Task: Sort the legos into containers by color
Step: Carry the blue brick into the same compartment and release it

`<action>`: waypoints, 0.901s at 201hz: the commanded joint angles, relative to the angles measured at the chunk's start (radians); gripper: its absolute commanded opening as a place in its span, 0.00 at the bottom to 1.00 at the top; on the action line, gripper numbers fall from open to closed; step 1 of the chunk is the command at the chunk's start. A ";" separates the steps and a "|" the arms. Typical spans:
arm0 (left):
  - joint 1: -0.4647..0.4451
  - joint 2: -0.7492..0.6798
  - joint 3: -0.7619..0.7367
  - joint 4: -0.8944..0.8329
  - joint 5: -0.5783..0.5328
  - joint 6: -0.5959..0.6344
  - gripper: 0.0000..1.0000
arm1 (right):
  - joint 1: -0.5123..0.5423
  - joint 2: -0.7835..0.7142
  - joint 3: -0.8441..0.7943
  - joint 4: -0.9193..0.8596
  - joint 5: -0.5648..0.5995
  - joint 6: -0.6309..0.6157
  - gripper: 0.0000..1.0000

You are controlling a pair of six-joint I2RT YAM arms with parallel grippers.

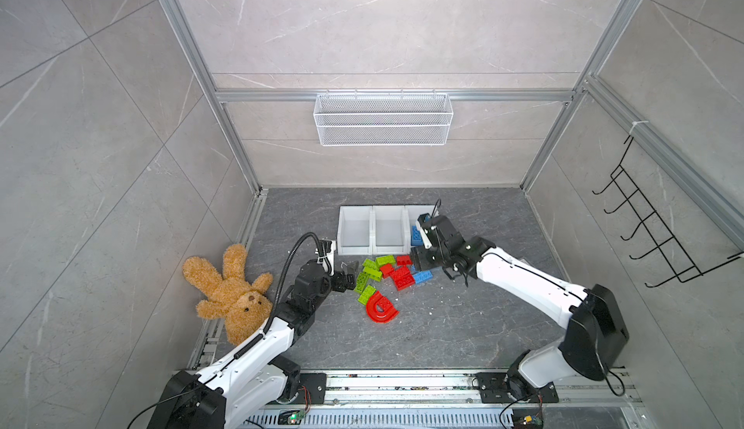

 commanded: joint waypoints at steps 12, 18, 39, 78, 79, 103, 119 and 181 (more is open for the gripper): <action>0.005 0.028 -0.012 0.055 -0.033 0.006 0.99 | -0.079 0.193 0.233 -0.055 -0.029 -0.055 0.63; 0.005 0.040 -0.005 0.051 -0.031 0.014 0.99 | -0.091 0.215 0.251 -0.046 -0.030 -0.054 0.63; 0.002 0.086 0.045 0.005 0.006 0.032 1.00 | -0.125 0.266 0.276 0.001 -0.019 -0.048 0.63; 0.003 0.067 0.013 0.034 -0.002 0.029 0.99 | -0.165 0.328 0.308 0.031 -0.024 -0.036 0.64; 0.002 0.066 0.013 0.034 -0.003 0.029 0.99 | -0.166 0.329 0.308 0.031 -0.025 -0.036 0.65; 0.002 0.046 0.011 0.027 -0.011 0.030 1.00 | -0.185 0.379 0.348 0.024 -0.019 -0.054 0.66; 0.002 0.039 0.004 0.030 -0.009 0.031 1.00 | -0.194 0.413 0.379 0.023 -0.017 -0.063 0.66; 0.002 0.012 0.002 0.021 -0.009 0.028 1.00 | -0.214 0.538 0.532 -0.008 -0.016 -0.082 0.70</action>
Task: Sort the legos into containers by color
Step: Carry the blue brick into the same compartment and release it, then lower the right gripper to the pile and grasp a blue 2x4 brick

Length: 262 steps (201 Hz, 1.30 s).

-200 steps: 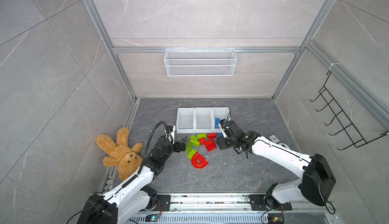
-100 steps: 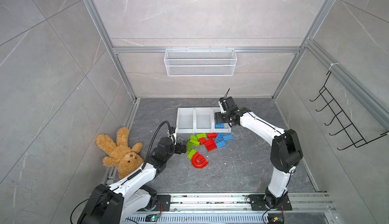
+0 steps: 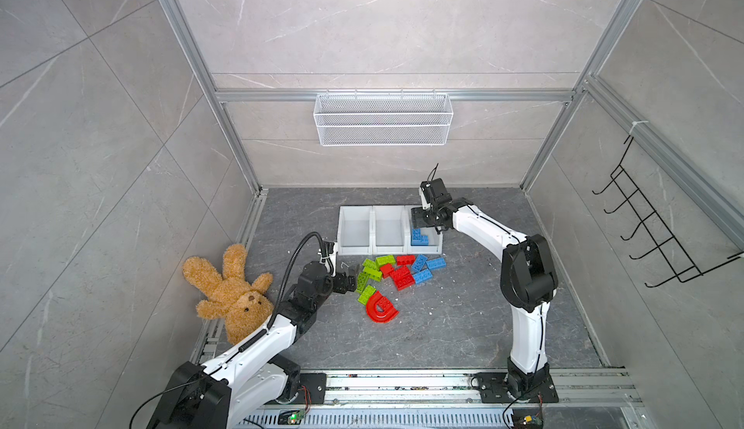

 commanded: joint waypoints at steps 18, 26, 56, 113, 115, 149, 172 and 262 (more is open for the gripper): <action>0.003 -0.033 0.000 0.026 -0.008 0.018 0.99 | -0.008 0.077 0.111 -0.028 -0.004 -0.017 0.72; 0.004 -0.034 0.000 0.026 -0.009 0.017 1.00 | -0.009 0.090 0.126 -0.035 -0.003 -0.018 0.72; 0.002 -0.036 -0.007 0.033 -0.016 0.018 1.00 | -0.010 0.109 0.138 -0.048 0.003 -0.017 0.73; 0.002 -0.021 -0.005 0.034 -0.019 0.016 1.00 | -0.013 0.012 0.033 0.023 -0.020 -0.024 0.72; 0.003 -0.022 -0.005 0.034 -0.019 0.016 0.99 | -0.013 0.003 0.024 0.026 -0.024 -0.024 0.71; 0.002 -0.027 -0.006 0.035 -0.010 0.013 1.00 | -0.004 -0.215 -0.165 -0.007 -0.067 -0.016 0.70; 0.003 -0.034 -0.004 0.032 -0.001 0.009 1.00 | 0.012 -0.365 -0.370 0.014 -0.085 0.017 0.70; 0.003 -0.008 -0.003 0.044 -0.002 0.014 1.00 | 0.031 -0.446 -0.672 0.092 -0.026 0.062 0.69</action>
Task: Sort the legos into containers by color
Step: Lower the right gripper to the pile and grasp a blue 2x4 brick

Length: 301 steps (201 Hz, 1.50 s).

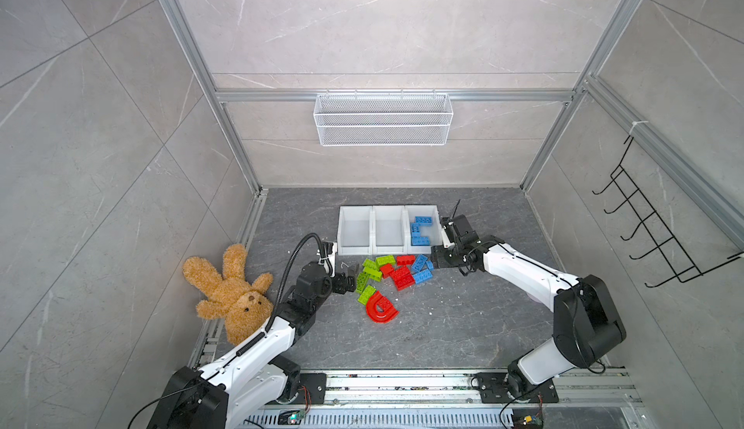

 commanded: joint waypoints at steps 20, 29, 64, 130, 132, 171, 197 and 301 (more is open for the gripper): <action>0.003 0.020 0.006 0.047 -0.001 0.014 1.00 | 0.002 0.104 0.030 0.038 0.010 -0.041 0.72; 0.003 0.020 0.005 0.047 -0.004 0.017 0.99 | 0.002 0.120 0.040 0.039 0.007 -0.052 0.73; 0.004 0.024 0.006 0.048 -0.006 0.018 0.99 | 0.009 0.185 0.091 0.013 0.037 -0.092 0.76; 0.002 0.033 0.008 0.050 -0.005 0.020 1.00 | 0.014 0.239 0.117 0.009 0.053 -0.115 0.77; 0.002 0.033 0.008 0.049 -0.005 0.020 1.00 | 0.014 0.238 0.117 0.008 0.053 -0.115 0.77; 0.003 0.032 0.009 0.049 -0.004 0.020 1.00 | 0.015 0.237 0.087 0.018 0.051 -0.116 0.77; 0.003 0.035 0.009 0.051 -0.003 0.018 1.00 | 0.014 0.257 0.093 0.013 0.036 -0.113 0.76; 0.003 0.030 0.010 0.048 -0.003 0.018 1.00 | 0.012 0.247 0.069 -0.012 0.054 -0.075 0.73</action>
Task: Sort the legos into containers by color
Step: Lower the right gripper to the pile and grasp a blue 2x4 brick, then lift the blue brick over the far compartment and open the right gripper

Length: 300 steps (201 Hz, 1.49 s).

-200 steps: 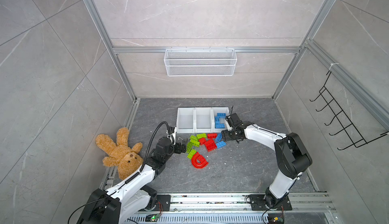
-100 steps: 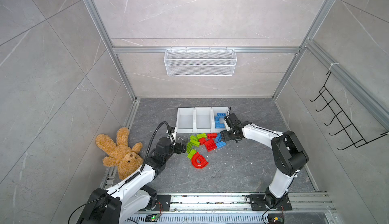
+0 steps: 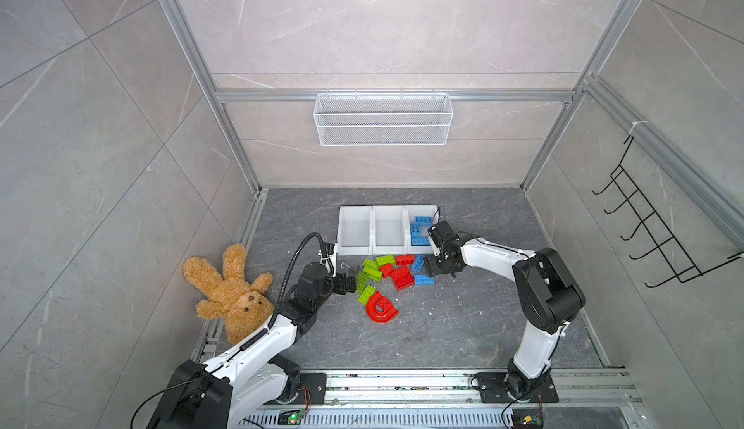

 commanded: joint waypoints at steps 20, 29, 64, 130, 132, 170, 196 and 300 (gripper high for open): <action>0.002 -0.004 0.011 0.035 -0.008 0.020 0.99 | 0.001 0.010 0.025 0.003 0.006 0.011 0.73; 0.002 -0.007 0.010 0.034 -0.008 0.020 1.00 | 0.000 0.017 0.035 0.004 0.004 0.009 0.73; 0.003 -0.016 0.006 0.034 -0.009 0.019 1.00 | -0.005 0.039 0.056 0.010 0.002 0.012 0.72; 0.002 -0.025 0.004 0.034 -0.003 0.014 0.99 | -0.005 -0.007 0.022 0.011 0.025 0.018 0.61; 0.003 -0.025 0.004 0.035 -0.003 0.014 1.00 | -0.005 -0.012 0.017 0.012 0.025 0.019 0.60; 0.003 -0.016 0.007 0.035 0.003 0.014 1.00 | -0.006 -0.113 -0.055 0.043 0.035 0.042 0.56; 0.002 -0.017 0.005 0.039 0.001 0.014 0.99 | -0.005 -0.193 -0.129 0.086 0.037 0.072 0.53; 0.002 0.004 0.009 0.043 -0.001 0.016 1.00 | -0.003 -0.371 -0.060 0.015 0.008 0.059 0.51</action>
